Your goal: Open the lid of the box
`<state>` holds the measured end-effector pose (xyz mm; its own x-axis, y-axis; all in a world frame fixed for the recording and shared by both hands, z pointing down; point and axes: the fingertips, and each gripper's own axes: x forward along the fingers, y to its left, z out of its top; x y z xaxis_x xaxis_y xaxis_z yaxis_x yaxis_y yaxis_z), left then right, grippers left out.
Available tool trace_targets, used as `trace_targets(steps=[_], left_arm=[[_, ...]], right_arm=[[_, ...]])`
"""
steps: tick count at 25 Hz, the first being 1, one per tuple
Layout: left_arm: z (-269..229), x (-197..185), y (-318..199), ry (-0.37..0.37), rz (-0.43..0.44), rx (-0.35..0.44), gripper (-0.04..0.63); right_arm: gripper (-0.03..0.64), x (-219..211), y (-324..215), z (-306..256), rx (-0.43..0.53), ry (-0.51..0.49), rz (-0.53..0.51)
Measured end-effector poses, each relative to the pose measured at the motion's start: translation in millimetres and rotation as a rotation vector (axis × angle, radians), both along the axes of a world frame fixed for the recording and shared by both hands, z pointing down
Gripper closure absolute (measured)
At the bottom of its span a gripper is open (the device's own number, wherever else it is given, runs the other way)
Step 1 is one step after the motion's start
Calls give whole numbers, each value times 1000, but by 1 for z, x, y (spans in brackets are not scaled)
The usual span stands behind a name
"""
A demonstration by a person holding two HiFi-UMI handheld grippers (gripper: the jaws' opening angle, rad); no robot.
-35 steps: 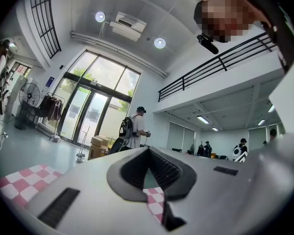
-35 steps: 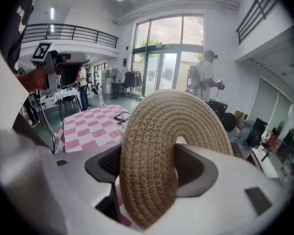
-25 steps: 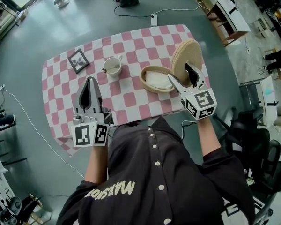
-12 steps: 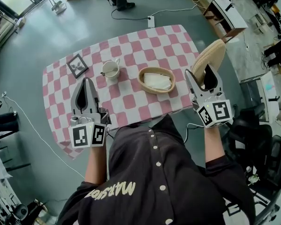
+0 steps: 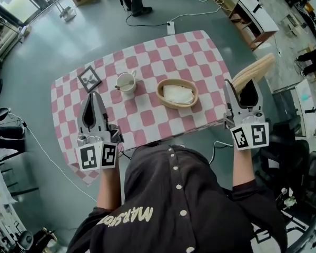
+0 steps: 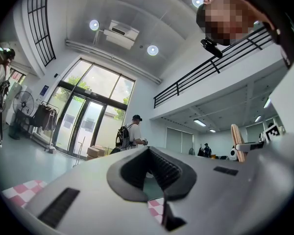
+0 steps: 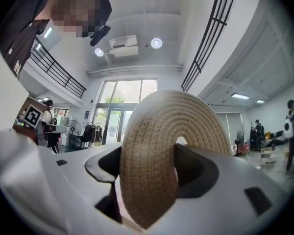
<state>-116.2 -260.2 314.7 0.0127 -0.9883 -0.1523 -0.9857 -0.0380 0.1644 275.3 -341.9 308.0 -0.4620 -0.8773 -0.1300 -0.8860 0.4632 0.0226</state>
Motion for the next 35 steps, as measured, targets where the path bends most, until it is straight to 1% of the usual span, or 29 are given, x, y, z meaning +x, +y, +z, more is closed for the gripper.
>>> trace_targets(steps=[4,8,12,18,22,26,35], left_arm=[[-4,-9,2,-15,-25,8,586],[-2,-18,5,-19,-58,6,586],[2,-21,6,-24,-70,2,586],[8,-28,11,-34,-93,-11,586],[10,-28,12,-29,-94,-17,586],[9,-27,12,-32,-87,-18,586],[9,-30,15,-37,-90,-22,586]], right_arm=[[304,11,0,-7,28,-11,38],[304,17,2,-10,52,-10,45],[304,19,6,-5,48,-11,37],[304,26,7,-3,52,-7,59],[305,27,7,-4,60,0,69],[305,21,7,-3,62,18,63],[305,12,5,0,56,26,55]])
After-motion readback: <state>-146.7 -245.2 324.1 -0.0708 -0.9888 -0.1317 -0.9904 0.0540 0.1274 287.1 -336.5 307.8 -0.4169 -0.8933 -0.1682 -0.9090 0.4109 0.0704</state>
